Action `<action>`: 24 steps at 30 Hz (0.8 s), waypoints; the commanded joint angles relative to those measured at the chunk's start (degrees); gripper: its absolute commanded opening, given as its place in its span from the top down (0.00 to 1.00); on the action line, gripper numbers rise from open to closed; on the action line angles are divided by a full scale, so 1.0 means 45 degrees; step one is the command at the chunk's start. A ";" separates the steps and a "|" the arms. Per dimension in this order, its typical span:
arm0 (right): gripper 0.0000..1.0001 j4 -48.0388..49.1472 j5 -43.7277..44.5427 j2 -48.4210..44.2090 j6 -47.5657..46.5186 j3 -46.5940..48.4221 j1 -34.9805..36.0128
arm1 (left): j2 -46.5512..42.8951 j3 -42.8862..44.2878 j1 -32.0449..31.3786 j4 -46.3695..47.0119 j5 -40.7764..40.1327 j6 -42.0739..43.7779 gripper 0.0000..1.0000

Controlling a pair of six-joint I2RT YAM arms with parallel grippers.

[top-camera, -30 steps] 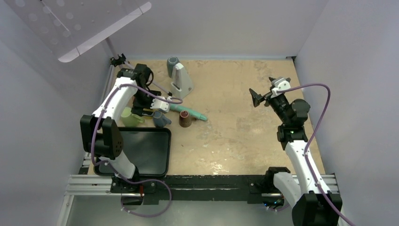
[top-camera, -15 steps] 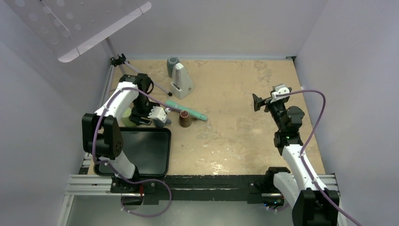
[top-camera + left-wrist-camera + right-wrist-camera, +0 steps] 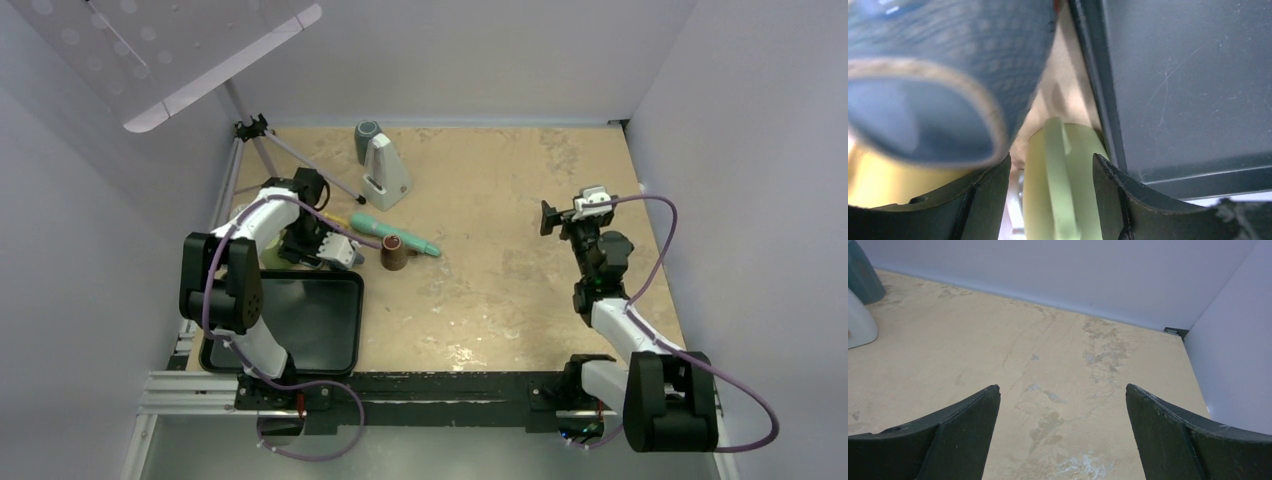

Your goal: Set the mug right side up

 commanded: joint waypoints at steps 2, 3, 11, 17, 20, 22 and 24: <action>0.01 0.3219 0.1278 0.0568 0.0325 -0.0663 0.0002 | -0.0055 -0.0935 0.0076 0.1299 -0.0423 0.0856 0.37; 0.01 0.3661 0.1389 0.0799 0.0389 -0.0760 -0.0016 | 0.0063 -0.0970 0.0100 0.1345 -0.0591 0.0826 0.40; 0.01 0.6191 0.1548 0.2824 0.1030 -0.0620 -0.0011 | 0.0365 -0.0908 0.0134 0.0991 -0.1129 0.0575 0.74; 0.01 0.7778 0.1682 0.4154 0.1118 -0.0726 -0.0018 | 0.0154 -0.0146 0.0220 0.0015 -0.1092 -0.0213 1.00; 0.01 0.6990 0.1926 0.4059 0.1220 -0.0436 -0.0016 | -0.0111 -0.0002 0.0270 -0.0069 -0.0885 -0.0257 1.00; 0.01 0.7229 0.1905 0.4136 0.1239 -0.0473 -0.0030 | -0.0225 0.0097 0.0271 -0.0163 -0.0834 -0.0260 1.00; 0.01 0.7140 0.1933 0.4104 0.1238 -0.0454 -0.0019 | -0.0392 0.0333 0.0271 -0.0379 -0.0553 -0.0364 1.00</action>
